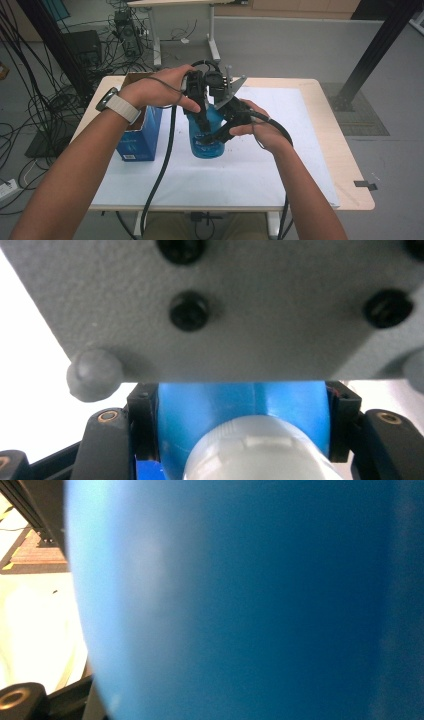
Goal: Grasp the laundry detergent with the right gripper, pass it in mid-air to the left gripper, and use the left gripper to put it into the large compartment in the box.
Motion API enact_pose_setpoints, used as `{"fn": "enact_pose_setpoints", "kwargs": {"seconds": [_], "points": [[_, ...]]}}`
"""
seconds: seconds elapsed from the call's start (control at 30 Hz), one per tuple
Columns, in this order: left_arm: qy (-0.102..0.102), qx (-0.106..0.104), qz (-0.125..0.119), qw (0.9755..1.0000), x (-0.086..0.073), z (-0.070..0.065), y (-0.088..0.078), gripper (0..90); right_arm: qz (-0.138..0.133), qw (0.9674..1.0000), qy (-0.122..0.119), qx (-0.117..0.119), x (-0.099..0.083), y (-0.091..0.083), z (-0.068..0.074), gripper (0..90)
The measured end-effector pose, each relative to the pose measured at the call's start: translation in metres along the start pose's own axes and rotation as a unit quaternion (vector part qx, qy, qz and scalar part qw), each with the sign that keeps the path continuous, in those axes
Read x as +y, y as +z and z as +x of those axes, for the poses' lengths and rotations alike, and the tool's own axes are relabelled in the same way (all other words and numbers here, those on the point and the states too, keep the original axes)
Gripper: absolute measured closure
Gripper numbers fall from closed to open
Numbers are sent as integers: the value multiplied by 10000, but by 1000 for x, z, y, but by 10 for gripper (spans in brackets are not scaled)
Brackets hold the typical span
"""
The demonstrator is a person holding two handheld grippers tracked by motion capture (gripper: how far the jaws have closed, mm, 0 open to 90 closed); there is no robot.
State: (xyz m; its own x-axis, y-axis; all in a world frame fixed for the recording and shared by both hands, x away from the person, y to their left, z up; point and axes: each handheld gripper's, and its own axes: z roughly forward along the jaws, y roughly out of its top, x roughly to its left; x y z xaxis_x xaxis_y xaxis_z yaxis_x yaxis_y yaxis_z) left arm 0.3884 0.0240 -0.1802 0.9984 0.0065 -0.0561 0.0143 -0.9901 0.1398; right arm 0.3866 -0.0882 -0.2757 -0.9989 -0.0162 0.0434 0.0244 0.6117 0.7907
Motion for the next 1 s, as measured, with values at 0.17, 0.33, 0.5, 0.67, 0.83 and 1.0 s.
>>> {"fn": "enact_pose_setpoints", "kwargs": {"seconds": [0.17,0.33,0.5,0.67,0.83,1.0], "points": [[13,4,-35,10000,0,-1,0,376,-16,10000,-20,9,0,-1,1,436],[-12,-23,-47,10000,0,-2,-1,376,-68,9999,-100,22,-1,-1,0,436],[-31,-20,-74,10000,-1,-2,-1,376,-33,10000,-53,30,0,-2,2,436],[-2,-5,-73,10000,-2,-3,-1,376,-16,10000,-35,40,0,-1,2,436],[18,27,-88,10000,-2,-3,-2,376,-34,9999,-140,11,1,-1,1,436],[1,11,-99,10000,-3,-4,-3,375,-27,9999,-118,25,2,-2,2,436]]}}
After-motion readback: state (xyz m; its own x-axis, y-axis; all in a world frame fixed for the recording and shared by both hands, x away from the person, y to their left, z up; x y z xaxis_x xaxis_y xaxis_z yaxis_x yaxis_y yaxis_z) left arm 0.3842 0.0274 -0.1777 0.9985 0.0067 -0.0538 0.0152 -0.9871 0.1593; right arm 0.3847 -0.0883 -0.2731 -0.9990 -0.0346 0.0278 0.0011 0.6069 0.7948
